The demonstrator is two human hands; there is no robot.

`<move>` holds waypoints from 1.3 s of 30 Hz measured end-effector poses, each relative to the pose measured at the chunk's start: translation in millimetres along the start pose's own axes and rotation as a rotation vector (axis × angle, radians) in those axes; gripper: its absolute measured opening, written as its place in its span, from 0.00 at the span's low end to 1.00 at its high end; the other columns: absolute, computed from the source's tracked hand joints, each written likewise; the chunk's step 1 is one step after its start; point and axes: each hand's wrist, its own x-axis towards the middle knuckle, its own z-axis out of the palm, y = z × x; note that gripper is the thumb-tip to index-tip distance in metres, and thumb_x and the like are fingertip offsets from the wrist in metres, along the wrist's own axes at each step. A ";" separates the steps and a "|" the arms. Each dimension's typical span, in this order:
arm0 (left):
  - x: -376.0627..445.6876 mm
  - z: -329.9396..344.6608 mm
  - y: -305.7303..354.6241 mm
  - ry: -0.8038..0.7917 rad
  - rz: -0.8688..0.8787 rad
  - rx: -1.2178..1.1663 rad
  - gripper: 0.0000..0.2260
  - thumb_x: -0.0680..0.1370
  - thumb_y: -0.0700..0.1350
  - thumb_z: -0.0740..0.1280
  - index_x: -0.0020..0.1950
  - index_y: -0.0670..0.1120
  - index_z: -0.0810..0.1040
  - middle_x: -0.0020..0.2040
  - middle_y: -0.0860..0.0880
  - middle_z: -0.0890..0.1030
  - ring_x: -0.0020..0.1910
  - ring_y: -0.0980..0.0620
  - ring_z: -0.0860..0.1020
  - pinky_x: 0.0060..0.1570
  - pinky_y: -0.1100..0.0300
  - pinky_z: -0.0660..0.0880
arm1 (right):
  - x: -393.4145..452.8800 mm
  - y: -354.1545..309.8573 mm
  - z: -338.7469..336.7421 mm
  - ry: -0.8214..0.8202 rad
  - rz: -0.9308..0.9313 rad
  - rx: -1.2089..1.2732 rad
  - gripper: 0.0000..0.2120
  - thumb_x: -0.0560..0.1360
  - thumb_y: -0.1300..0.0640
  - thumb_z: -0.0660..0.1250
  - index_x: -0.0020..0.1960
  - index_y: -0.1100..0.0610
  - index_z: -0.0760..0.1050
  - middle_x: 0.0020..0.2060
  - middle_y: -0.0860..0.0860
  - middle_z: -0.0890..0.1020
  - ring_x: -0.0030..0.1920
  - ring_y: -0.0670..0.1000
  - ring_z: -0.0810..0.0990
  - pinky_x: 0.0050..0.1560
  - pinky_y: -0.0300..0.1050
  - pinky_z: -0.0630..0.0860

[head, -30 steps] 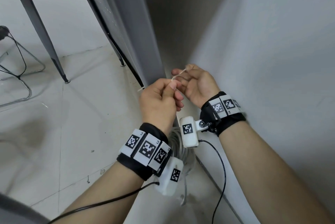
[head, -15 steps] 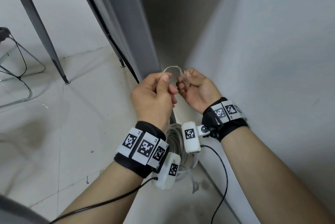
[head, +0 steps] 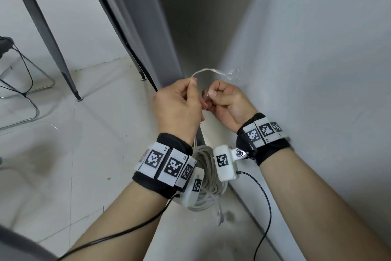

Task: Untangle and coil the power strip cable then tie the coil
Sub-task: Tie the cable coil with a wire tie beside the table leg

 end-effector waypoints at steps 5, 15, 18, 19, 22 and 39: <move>4.8 -5.6 -4.5 -0.085 0.113 0.285 0.12 0.79 0.44 0.64 0.37 0.49 0.83 0.23 0.52 0.79 0.20 0.60 0.75 0.30 0.60 0.78 | 1.9 2.3 4.6 -0.079 -0.052 0.015 0.08 0.69 0.68 0.63 0.34 0.59 0.76 0.32 0.56 0.78 0.35 0.54 0.69 0.38 0.47 0.66; 3.5 -8.1 -6.2 -0.356 0.131 0.543 0.13 0.80 0.40 0.61 0.45 0.44 0.85 0.33 0.42 0.81 0.39 0.38 0.79 0.45 0.49 0.77 | -0.9 -9.0 -3.8 -0.140 -0.081 -0.056 0.12 0.69 0.71 0.64 0.34 0.59 0.81 0.33 0.57 0.82 0.29 0.49 0.73 0.37 0.41 0.72; 4.6 -10.1 -6.9 -0.399 0.187 0.594 0.13 0.80 0.40 0.60 0.48 0.44 0.85 0.31 0.43 0.79 0.38 0.39 0.77 0.43 0.52 0.75 | 1.0 -9.8 -2.7 -0.118 -0.103 -0.065 0.12 0.70 0.69 0.65 0.34 0.57 0.82 0.33 0.56 0.83 0.29 0.48 0.72 0.36 0.40 0.71; 5.0 -10.2 -7.8 -0.407 0.202 0.619 0.12 0.80 0.40 0.60 0.49 0.44 0.84 0.30 0.45 0.77 0.37 0.40 0.76 0.41 0.54 0.74 | 1.4 -10.0 -2.1 -0.113 -0.109 -0.067 0.12 0.70 0.69 0.66 0.34 0.57 0.82 0.33 0.56 0.83 0.28 0.47 0.71 0.35 0.39 0.70; 5.2 -7.6 -9.7 -0.394 0.191 0.639 0.10 0.80 0.44 0.64 0.53 0.46 0.84 0.27 0.51 0.69 0.38 0.41 0.74 0.40 0.57 0.69 | 2.2 -11.0 0.5 -0.102 -0.111 -0.066 0.12 0.71 0.70 0.68 0.34 0.56 0.83 0.34 0.54 0.83 0.25 0.44 0.68 0.32 0.38 0.66; 5.2 -3.1 -17.4 -0.243 0.249 0.511 0.13 0.81 0.43 0.64 0.41 0.43 0.84 0.35 0.49 0.84 0.35 0.46 0.79 0.43 0.55 0.73 | 0.1 -5.9 20.0 0.034 -0.123 -0.569 0.12 0.79 0.75 0.54 0.47 0.65 0.74 0.34 0.57 0.72 0.31 0.50 0.67 0.33 0.40 0.66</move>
